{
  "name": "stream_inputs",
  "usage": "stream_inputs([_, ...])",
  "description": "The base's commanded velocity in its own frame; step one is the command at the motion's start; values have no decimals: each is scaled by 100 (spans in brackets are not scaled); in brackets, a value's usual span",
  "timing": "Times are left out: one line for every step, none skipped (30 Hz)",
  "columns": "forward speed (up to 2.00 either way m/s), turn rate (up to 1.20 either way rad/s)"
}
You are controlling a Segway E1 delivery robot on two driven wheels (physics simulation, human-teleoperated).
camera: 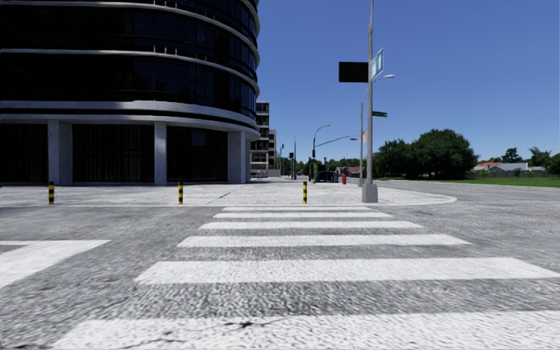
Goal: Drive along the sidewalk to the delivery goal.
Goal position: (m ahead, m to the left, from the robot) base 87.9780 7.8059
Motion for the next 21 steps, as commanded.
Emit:
stream_inputs([99,0])
stream_inputs([101,0])
stream_inputs([103,0])
stream_inputs([107,0])
stream_inputs([108,0])
stream_inputs([108,0])
stream_inputs([109,0])
stream_inputs([109,0])
stream_inputs([109,0])
stream_inputs([109,0])
stream_inputs([109,0])
stream_inputs([109,0])
stream_inputs([109,1])
stream_inputs([109,1])
stream_inputs([109,8])
stream_inputs([109,11])
stream_inputs([110,12])
stream_inputs([110,12])
stream_inputs([130,13])
stream_inputs([191,13])
stream_inputs([191,13])
